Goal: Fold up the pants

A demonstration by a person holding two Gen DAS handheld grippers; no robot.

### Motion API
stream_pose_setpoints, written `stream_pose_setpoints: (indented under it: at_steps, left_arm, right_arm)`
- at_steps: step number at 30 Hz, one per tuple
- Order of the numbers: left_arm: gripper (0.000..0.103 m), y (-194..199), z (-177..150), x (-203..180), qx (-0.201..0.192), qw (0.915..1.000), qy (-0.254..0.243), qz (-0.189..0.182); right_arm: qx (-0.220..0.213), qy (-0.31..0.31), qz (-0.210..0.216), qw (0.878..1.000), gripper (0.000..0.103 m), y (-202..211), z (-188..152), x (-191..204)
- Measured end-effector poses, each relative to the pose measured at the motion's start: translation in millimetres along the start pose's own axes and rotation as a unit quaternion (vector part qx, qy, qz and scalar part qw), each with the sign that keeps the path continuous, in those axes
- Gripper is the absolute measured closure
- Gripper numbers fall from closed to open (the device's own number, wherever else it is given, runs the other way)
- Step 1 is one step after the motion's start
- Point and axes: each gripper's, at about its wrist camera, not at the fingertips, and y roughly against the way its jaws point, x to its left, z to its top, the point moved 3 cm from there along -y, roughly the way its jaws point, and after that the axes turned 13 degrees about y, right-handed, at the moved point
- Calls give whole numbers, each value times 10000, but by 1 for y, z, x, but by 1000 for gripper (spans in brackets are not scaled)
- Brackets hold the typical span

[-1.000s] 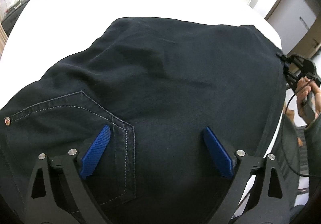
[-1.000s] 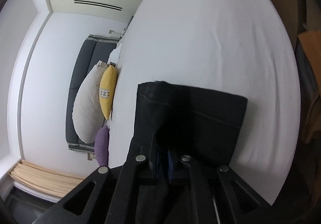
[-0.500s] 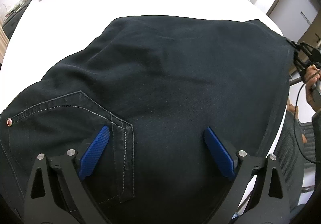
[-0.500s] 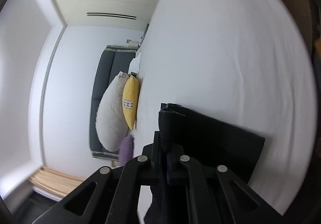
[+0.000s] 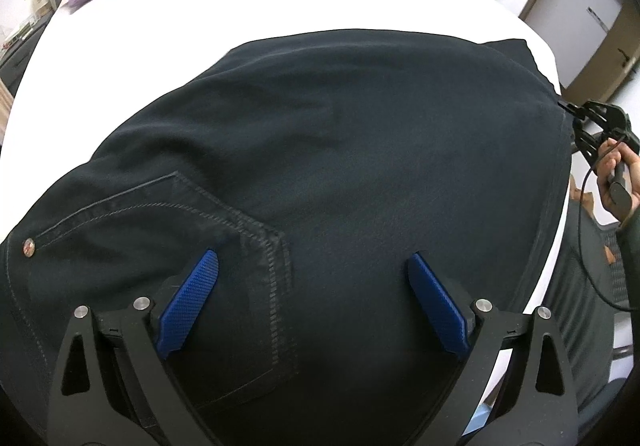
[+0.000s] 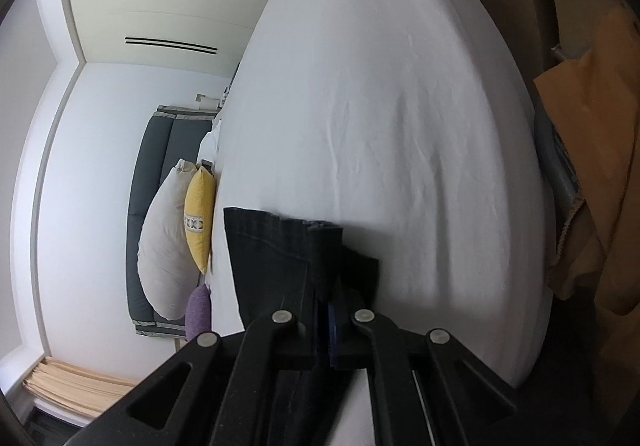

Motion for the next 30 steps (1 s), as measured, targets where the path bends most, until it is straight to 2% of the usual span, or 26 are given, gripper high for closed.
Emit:
stream_pose_setpoints:
  at_steps: [3,4,7,8,10,11,12,14,16,18,20,21,22,23,24,25,26,28,29,30]
  left_arm:
    - [6,6,-6,6,-62,10000,48,0]
    - [6,9,-10,8,-87,9999,64,-2]
    - [6,15,-17,13,-143,9998,154,-57]
    - [6,17,-19,14,-158,9997,186,-68]
    - [6,20,-22,17,-189,9995,247,-74]
    - [6,21,-23,17,-196,9994,261,-68]
    - [6,21,-24,17,-201,9994,264,-59]
    - [6,22,-26,17,-214,9994,261,-52]
    - [6,27,-28,28,-236,9992,311,-78]
    - [6,29,-32,34,-255,9989,382,-122]
    - [6,33,-36,45,-307,9985,422,-150]
    - [6,35,-39,50,-335,9983,447,-149]
    - [6,37,-42,55,-366,9981,474,-145]
    - [6,39,-45,60,-389,9978,505,-159]
    - [6,42,-48,64,-415,9975,542,-182]
    - [6,45,-51,68,-438,9972,569,-208]
    - [6,48,-53,71,-465,9971,581,-184]
    - [6,55,-58,76,-499,9967,622,-154]
    - [6,60,-60,78,-519,9962,686,-142]
    - [6,64,-59,76,-545,9955,764,-152]
  right_arm:
    - [75,-32,149,9999,97,5,1,-10]
    - [-50,-63,50,10000,91,19,3,-16]
    - [-783,142,-765,9939,58,64,22,-17]
    - [-921,206,-708,9930,58,74,28,-10]
    - [-808,575,-357,9944,58,80,32,15]
    - [-610,832,-119,9946,58,75,30,33]
    - [-174,1200,310,9921,58,62,19,62]
    - [663,1652,960,9793,58,35,-11,102]
    - [1746,1957,1672,9504,58,-4,-66,140]
    - [2445,2227,1800,9264,58,-31,-111,155]
    - [2760,2279,1479,9220,58,-52,-137,143]
    - [2796,2153,1158,9285,60,-62,-138,127]
    - [2758,1968,950,9360,89,-68,-134,112]
    - [2666,1748,739,9449,103,-71,-124,95]
    - [2399,1541,684,9560,103,-67,-110,81]
    - [1865,1484,421,9703,103,-52,-87,69]
    - [1586,1566,73,9748,103,-42,-74,66]
    - [1014,1784,-869,9749,102,-14,-48,70]
    - [961,1868,-966,9729,93,-9,-46,78]
    - [1001,2057,-847,9698,93,-6,-50,94]
